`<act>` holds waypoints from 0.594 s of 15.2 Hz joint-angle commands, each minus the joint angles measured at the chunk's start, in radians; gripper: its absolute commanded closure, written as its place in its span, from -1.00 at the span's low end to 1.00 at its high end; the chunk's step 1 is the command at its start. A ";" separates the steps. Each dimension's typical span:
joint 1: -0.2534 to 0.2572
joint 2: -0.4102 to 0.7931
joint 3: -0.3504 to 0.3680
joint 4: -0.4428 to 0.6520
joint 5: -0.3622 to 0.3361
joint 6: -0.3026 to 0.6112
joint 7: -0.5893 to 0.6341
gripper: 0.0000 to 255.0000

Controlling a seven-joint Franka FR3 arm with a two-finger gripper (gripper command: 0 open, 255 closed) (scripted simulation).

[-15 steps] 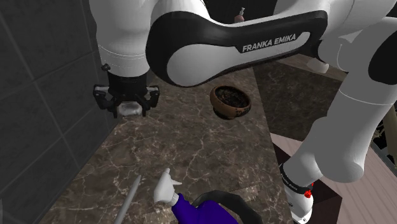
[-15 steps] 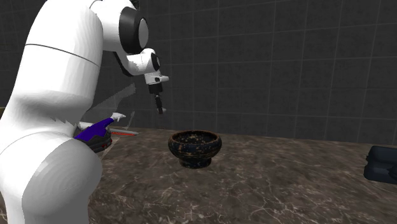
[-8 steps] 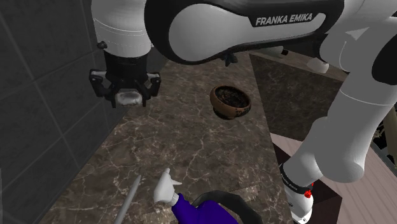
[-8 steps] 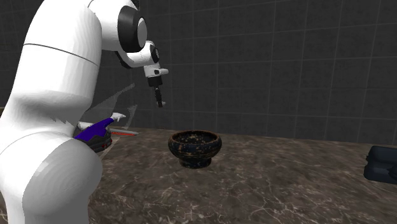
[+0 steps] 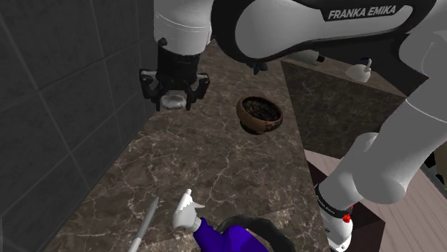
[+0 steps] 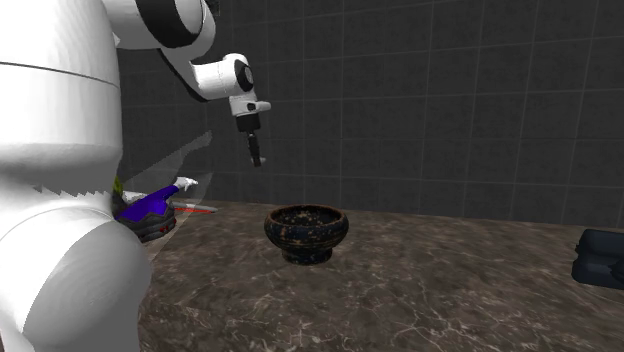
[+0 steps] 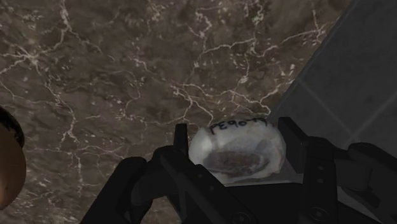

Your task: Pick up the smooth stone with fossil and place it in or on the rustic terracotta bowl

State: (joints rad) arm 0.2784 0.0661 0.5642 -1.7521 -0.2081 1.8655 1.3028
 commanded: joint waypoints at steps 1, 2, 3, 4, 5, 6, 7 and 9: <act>-0.031 -0.081 -0.018 -0.089 0.048 0.030 -0.055 1.00; -0.042 -0.120 -0.030 -0.130 0.070 0.042 -0.083 1.00; -0.051 -0.158 -0.044 -0.169 0.090 0.052 -0.112 1.00; -0.059 -0.195 -0.059 -0.207 0.110 0.061 -0.140 1.00; -0.065 -0.231 -0.075 -0.243 0.127 0.069 -0.169 1.00; -0.069 -0.265 -0.092 -0.278 0.143 0.076 -0.197 1.00; -0.074 -0.298 -0.109 -0.312 0.157 0.081 -0.225 1.00; -0.079 -0.362 -0.146 -0.375 0.181 0.090 -0.279 1.00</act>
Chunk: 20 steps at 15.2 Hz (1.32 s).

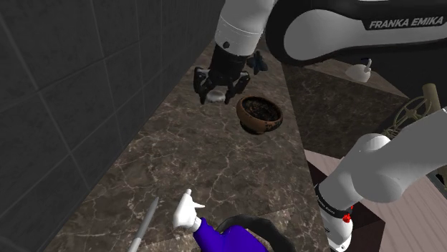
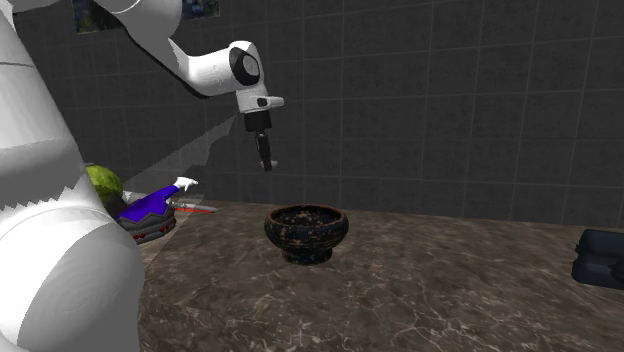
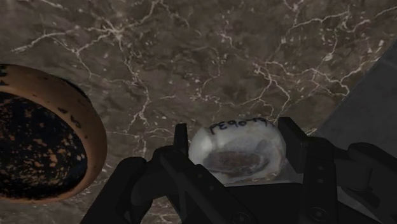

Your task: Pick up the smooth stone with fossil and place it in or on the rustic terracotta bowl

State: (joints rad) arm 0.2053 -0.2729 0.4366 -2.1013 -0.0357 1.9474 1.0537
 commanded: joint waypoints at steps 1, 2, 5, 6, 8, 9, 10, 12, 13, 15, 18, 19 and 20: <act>-0.008 -0.053 -0.038 -0.056 0.017 0.011 -0.056 1.00; -0.010 -0.082 -0.057 -0.084 0.025 0.013 -0.082 1.00; -0.018 -0.164 -0.115 -0.164 0.039 0.017 -0.159 1.00; -0.021 -0.190 -0.135 -0.188 0.041 0.017 -0.183 1.00; -0.027 -0.239 -0.175 -0.233 0.041 0.016 -0.232 1.00; -0.032 -0.262 -0.195 -0.254 0.039 0.015 -0.257 1.00; -0.036 -0.284 -0.215 -0.274 0.036 0.013 -0.281 1.00; -0.047 -0.327 -0.256 -0.311 0.027 0.010 -0.329 1.00; -0.053 -0.347 -0.277 -0.327 0.022 0.008 -0.353 1.00; -0.067 -0.383 -0.319 -0.357 0.007 0.003 -0.401 1.00; -0.086 -0.420 -0.366 -0.399 -0.012 0.011 -0.454 1.00; -0.086 -0.419 -0.366 -0.412 -0.013 0.025 -0.453 1.00; -0.085 -0.419 -0.366 -0.425 -0.013 0.039 -0.452 1.00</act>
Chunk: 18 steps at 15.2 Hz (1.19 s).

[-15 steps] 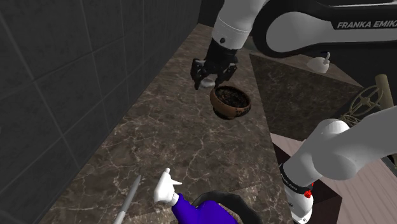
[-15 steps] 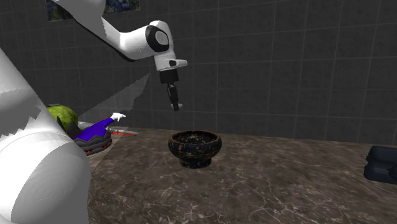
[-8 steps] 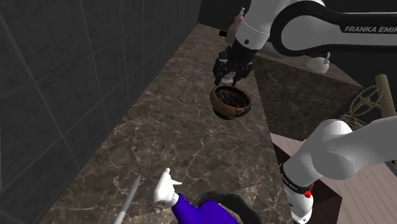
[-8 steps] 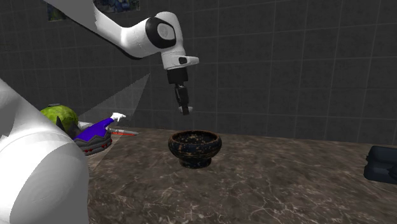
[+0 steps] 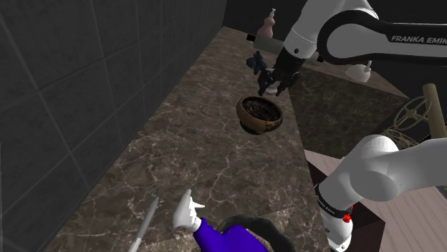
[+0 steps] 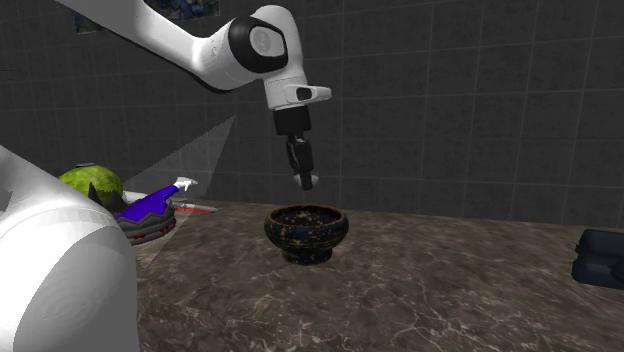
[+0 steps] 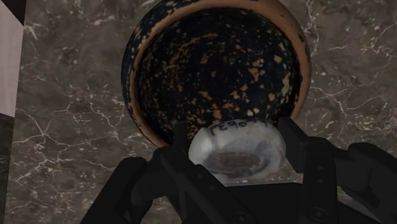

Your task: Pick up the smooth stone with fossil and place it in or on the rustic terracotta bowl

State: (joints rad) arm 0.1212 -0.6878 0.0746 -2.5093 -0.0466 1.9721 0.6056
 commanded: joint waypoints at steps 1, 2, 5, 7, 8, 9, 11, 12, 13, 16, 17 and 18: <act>-0.001 -0.003 -0.003 -0.030 -0.002 0.028 -0.003 1.00; -0.001 -0.001 -0.003 -0.042 -0.002 0.042 -0.002 1.00; -0.001 0.005 -0.002 -0.079 -0.003 0.084 0.002 1.00; -0.001 0.010 -0.001 -0.103 -0.004 0.113 0.004 1.00; -0.002 0.013 0.000 -0.114 -0.004 0.127 0.005 1.00; -0.002 0.016 0.000 -0.126 -0.004 0.142 0.006 1.00; -0.002 0.020 0.001 -0.138 -0.005 0.158 0.008 1.00; -0.002 0.020 0.001 -0.138 -0.005 0.158 0.008 1.00; -0.002 0.020 0.001 -0.138 -0.005 0.158 0.008 1.00; -0.002 0.020 0.001 -0.138 -0.005 0.158 0.008 1.00; -0.002 0.020 0.001 -0.138 -0.005 0.158 0.008 1.00; -0.002 0.020 0.001 -0.138 -0.005 0.158 0.008 1.00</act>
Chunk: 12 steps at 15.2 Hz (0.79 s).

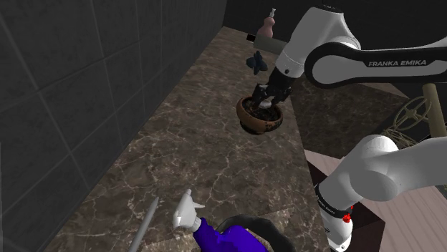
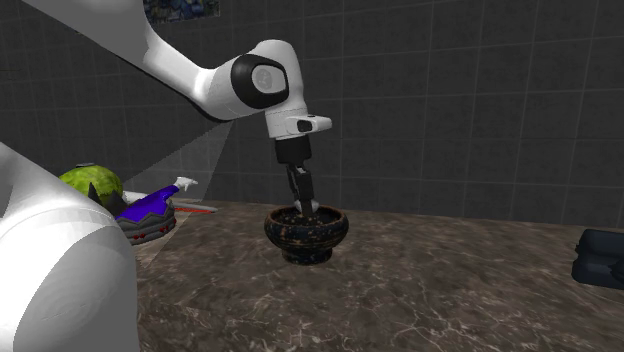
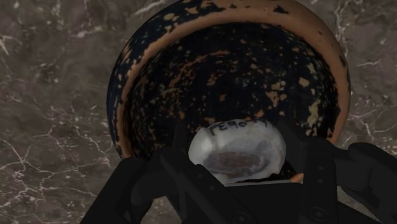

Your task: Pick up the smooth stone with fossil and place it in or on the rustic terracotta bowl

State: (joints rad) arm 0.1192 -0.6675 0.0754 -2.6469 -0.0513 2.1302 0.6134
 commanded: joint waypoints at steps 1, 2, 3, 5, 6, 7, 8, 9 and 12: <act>0.000 0.000 0.000 0.000 0.000 0.000 0.000 -1.00; 0.000 0.000 0.000 0.000 0.000 0.000 0.000 -1.00; 0.000 0.000 0.000 0.000 0.000 0.000 0.000 -1.00; 0.000 0.000 0.000 0.000 0.000 0.000 0.000 -1.00; 0.000 0.000 0.000 0.000 0.000 0.000 0.000 -1.00; 0.002 -0.016 0.000 0.023 0.002 -0.039 -0.001 -1.00; 0.004 -0.029 0.001 0.048 0.004 -0.077 -0.002 -1.00; 0.005 -0.041 0.001 0.074 0.006 -0.115 -0.003 -1.00; 0.006 -0.049 0.002 0.095 0.007 -0.144 -0.003 -1.00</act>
State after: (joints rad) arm 0.1249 -0.7133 0.0769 -2.5605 -0.0446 1.9987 0.6100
